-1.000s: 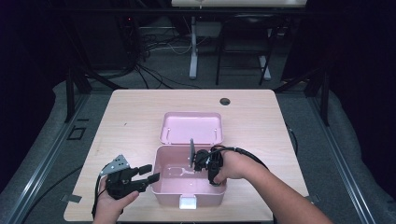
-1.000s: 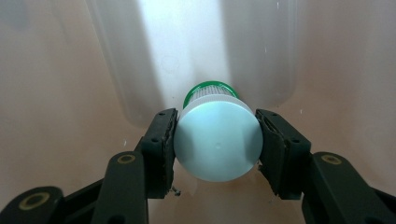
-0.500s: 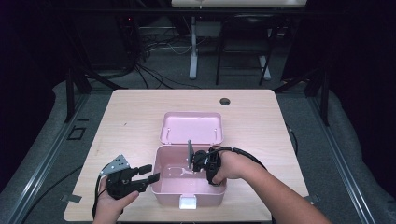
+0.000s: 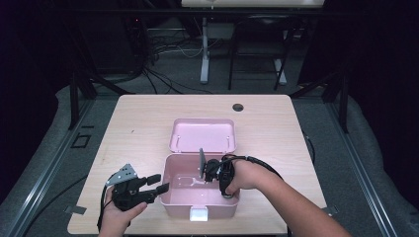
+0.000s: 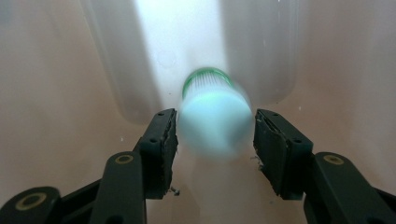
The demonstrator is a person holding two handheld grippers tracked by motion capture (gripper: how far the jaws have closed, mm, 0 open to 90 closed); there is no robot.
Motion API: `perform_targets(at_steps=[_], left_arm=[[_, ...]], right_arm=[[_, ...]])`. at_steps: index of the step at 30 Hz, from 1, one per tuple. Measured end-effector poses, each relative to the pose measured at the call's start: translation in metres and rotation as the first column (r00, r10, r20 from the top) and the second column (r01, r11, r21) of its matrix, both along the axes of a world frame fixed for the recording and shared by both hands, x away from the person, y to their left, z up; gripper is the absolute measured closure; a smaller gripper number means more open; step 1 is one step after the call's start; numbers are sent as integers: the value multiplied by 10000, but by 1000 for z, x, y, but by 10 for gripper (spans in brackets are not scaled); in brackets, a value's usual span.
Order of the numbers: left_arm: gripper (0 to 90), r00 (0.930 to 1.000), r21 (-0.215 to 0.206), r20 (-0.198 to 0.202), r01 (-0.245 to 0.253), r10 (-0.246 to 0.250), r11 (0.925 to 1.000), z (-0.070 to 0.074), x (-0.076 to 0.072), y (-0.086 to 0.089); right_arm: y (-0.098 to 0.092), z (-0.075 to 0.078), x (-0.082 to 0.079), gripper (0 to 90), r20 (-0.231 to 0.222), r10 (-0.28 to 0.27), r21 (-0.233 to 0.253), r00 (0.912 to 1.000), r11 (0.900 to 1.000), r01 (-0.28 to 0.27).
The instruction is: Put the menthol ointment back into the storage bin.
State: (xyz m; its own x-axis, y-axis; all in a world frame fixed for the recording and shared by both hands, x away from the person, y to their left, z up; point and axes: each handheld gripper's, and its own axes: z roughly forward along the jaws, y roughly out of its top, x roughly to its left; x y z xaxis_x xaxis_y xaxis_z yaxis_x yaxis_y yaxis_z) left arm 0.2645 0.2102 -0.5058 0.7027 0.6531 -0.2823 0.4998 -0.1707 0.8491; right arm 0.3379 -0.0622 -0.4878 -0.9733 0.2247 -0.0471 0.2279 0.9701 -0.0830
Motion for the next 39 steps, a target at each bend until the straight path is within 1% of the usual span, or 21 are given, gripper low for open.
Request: perform_targets(at_steps=[2, 4, 8, 9, 11, 13, 23, 27, 29, 32, 39], left_arm=[[481, 10000, -10, -15, -9, 9, 10000, 0, 0, 0], [481, 10000, 8, 3, -3, 3, 10000, 0, 0, 0], [481, 10000, 25, -1, -3, 3, 10000, 0, 0, 0], [481, 10000, 33, -16, 2, -2, 10000, 1, 0, 0], [481, 10000, 40, -11, -5, 5, 10000, 1, 0, 0], [482, 10000, 65, -18, -18, 18, 10000, 1, 0, 0], [489, 10000, 51, 51, -53, 53, 10000, 2, -1, 1], [493, 9999, 34, 61, -109, 108, 9999, 3, -1, 2], [496, 9999, 48, 87, -126, 125, 9999, 3, -1, 2], [499, 9998, 70, 119, -140, 140, 9999, 3, -1, 3], [501, 9997, 86, 143, -216, 215, 9997, 6, -1, 4]], right_arm=[[0, 1, 0, 480, -36, -37, -23, 10000, 10000, 37], [0, 2, 0, 483, 29, -35, 4, 10000, 10000, 35], [-2, 10, -1, 488, 103, -116, 386, 9999, 9992, 112], [-2, 12, -1, 489, 76, -153, 408, 9999, 9991, 150], [-4, 17, 0, 492, 210, -221, 642, 9995, 9977, 207], [-5, 21, 0, 493, 240, -284, 793, 9993, 9965, 264], [-8, 36, -3, 494, 441, -337, 1173, 9985, 9927, 283], [-10, 40, -4, 491, 582, -406, 1445, 9975, 9890, 318], [-12, 42, -4, 488, 585, -534, 1543, 9969, 9871, 438], [-13, 44, -3, 487, 625, -681, 1582, 9957, 9857, 575], [-19, 50, -3, 488, 746, -937, 1943, 9928, 9779, 777]])
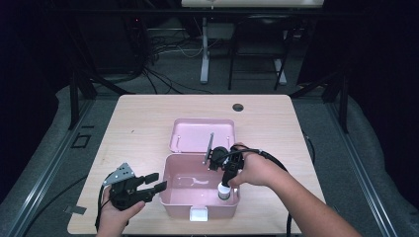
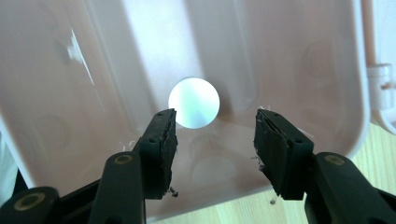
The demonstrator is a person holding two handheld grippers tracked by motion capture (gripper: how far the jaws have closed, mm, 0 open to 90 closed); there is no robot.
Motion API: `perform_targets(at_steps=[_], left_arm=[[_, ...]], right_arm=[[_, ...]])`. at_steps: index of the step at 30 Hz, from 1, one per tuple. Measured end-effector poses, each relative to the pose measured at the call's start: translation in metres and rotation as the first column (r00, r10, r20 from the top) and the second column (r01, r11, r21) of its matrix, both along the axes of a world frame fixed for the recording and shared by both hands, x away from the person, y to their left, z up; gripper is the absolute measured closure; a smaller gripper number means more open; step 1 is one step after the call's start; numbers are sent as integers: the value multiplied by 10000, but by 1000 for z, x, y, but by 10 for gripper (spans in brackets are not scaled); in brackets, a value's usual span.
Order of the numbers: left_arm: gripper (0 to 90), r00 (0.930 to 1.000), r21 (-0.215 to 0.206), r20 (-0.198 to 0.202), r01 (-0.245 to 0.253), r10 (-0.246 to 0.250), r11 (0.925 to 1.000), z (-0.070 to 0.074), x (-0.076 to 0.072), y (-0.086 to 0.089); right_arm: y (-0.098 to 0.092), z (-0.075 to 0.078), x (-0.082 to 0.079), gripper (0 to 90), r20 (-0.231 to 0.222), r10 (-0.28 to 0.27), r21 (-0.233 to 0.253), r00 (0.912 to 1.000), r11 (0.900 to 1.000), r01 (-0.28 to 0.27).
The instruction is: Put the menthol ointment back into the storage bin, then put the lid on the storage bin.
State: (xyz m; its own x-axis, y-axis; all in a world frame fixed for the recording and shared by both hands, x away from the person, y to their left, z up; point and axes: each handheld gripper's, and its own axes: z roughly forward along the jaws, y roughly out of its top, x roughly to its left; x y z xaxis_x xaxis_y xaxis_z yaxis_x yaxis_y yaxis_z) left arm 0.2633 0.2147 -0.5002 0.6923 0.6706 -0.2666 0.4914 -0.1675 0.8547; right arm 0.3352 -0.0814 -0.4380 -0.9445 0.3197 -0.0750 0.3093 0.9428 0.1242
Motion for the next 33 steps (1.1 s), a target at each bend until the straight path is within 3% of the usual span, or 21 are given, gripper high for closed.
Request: perform_targets(at_steps=[10, 16, 22, 24, 28, 32, 33], left_arm=[[515, 10000, -7, 76, -8, 8, 10000, 1, 0, 1], [517, 10000, 34, 94, 2, -2, 10000, 0, 0, 1], [533, 9999, 81, 140, 74, -75, 9999, 1, -1, 1], [541, 9998, 101, 154, 96, -98, 9999, 1, -1, 0], [549, 9997, 179, 191, 138, -142, 9997, 2, -1, 0], [553, 9997, 207, 220, 136, -141, 9997, 2, -2, -1], [554, 9996, 232, 227, 132, -137, 9996, 2, -2, -1]], right_arm=[[-11, 8, 5, 484, 292, -703, 679, 9971, 9954, 682], [-17, 11, 8, 492, 483, -1270, 1224, 9907, 9852, 1203], [-31, 16, 19, 504, 671, -2384, 2080, 9688, 9530, 2201], [-35, 17, 23, 505, 608, -2714, 2394, 9605, 9382, 2499], [-40, 18, 27, 512, 756, -3051, 2683, 9493, 9231, 2753], [-45, 21, 33, 521, 530, -3645, 3139, 9297, 8899, 3310], [-45, 21, 34, 520, 532, -3714, 3171, 9270, 8865, 3370]])
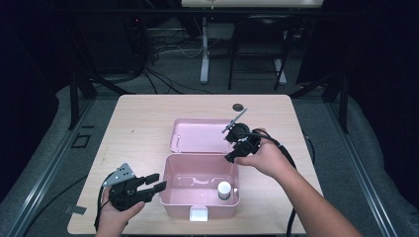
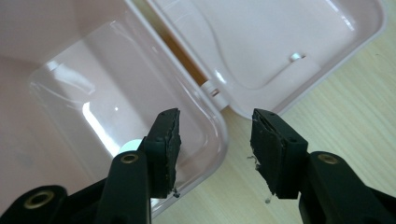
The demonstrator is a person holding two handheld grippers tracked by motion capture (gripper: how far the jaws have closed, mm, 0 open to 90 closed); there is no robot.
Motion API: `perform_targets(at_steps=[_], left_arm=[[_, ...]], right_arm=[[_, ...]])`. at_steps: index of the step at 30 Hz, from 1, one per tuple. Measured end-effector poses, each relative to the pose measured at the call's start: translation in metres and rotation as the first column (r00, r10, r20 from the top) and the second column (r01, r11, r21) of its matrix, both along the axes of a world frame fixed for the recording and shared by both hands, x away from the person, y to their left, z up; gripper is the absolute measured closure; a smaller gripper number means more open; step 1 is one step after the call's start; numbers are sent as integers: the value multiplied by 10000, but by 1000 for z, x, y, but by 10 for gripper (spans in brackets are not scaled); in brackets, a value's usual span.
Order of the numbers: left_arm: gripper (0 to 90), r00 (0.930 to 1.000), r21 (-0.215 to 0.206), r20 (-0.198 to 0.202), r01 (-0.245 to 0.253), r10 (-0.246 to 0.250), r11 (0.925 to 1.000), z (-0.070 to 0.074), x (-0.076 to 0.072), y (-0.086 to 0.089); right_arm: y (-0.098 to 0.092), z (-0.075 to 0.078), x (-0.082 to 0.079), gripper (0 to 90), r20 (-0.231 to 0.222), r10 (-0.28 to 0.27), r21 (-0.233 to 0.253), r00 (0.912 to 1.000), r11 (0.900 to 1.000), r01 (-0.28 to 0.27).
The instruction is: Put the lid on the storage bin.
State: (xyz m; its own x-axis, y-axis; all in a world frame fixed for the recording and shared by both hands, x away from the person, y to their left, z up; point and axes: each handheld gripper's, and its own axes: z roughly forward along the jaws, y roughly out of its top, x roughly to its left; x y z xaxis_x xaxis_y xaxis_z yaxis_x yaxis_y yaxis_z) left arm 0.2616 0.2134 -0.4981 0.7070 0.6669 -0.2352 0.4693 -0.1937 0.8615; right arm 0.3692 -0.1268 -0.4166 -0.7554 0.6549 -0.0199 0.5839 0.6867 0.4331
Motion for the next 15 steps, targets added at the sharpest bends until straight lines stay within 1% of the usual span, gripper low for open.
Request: perform_targets(at_steps=[4, 6, 8, 9, 10, 11, 13, 15], left_arm=[[554, 10000, 9, -14, -16, 16, 10000, 0, 0, 0], [558, 10000, -9, -9, 9, -9, 10000, 0, 0, -1], [560, 10000, -1, -39, 38, -38, 10000, 0, -1, -1], [563, 10000, -5, -28, 64, -64, 10000, -1, 0, -2], [567, 9999, 103, -56, 137, -136, 9999, 0, 0, -2], [574, 9999, 29, -51, 153, -153, 9999, -1, -1, -3], [589, 9997, 93, -32, 225, -224, 9997, -1, -1, -4], [596, 9996, 142, 21, 280, -281, 9995, -1, -1, -5]], right_arm=[[-4, 2, 6, 509, 100, -325, 106, 9994, 9994, 324], [-4, 1, 7, 509, 111, -404, 227, 9991, 9989, 401], [-5, 2, 9, 510, 225, -500, 250, 9985, 9985, 494], [-5, 3, 9, 511, 190, -581, 289, 9981, 9979, 576], [-6, 3, 10, 515, 262, -724, 407, 9970, 9966, 713], [-6, 3, 11, 517, 204, -878, 511, 9959, 9949, 866], [-7, 2, 11, 521, 129, -1097, 742, 9939, 9913, 1085], [-8, 1, 12, 527, 162, -1194, 810, 9927, 9897, 1177]])
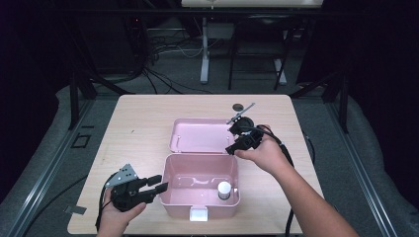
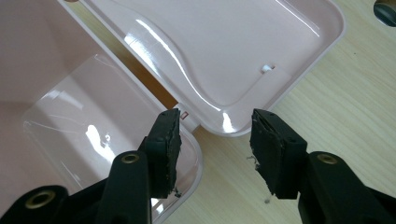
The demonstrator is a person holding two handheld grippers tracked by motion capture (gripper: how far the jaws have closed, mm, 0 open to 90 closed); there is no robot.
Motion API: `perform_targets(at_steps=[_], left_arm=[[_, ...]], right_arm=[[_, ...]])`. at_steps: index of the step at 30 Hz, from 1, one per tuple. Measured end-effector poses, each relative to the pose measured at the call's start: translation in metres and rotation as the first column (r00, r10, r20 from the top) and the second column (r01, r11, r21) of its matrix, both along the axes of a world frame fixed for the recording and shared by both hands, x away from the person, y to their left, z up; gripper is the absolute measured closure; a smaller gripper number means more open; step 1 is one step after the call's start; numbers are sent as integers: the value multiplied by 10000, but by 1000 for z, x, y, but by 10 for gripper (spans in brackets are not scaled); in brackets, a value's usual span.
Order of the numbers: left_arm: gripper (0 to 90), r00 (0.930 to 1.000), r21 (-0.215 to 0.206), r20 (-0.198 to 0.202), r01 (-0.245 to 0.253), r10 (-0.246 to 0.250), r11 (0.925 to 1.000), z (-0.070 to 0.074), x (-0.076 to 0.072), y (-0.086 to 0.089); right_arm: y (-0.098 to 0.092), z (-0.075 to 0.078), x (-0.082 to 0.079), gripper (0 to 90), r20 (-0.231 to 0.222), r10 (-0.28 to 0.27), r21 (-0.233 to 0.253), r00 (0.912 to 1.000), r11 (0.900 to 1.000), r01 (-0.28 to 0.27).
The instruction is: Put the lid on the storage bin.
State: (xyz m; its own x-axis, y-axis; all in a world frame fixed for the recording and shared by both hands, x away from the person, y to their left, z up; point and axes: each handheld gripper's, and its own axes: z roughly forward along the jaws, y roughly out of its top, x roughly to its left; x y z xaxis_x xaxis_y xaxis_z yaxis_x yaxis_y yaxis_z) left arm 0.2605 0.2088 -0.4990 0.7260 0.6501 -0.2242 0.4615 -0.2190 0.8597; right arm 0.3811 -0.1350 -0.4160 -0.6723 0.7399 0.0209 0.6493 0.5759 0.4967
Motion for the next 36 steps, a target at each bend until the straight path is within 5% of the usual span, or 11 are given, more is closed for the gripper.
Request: perform_targets(at_steps=[14, 25, 36], left_arm=[[597, 10000, 73, 65, 3, -4, 10000, 0, 0, -1], [593, 9998, 121, 173, 12, -15, 9999, 0, 0, -1], [592, 9999, 67, 137, 8, -9, 10000, -1, 0, -1]], right_arm=[[-5, 2, 6, 541, 437, -715, 631, 9965, 9956, 687], [0, -12, 17, 551, 270, -1074, 721, 9938, 9918, 1053], [-6, -22, 31, 579, 200, -2190, 1129, 9755, 9700, 2155]])
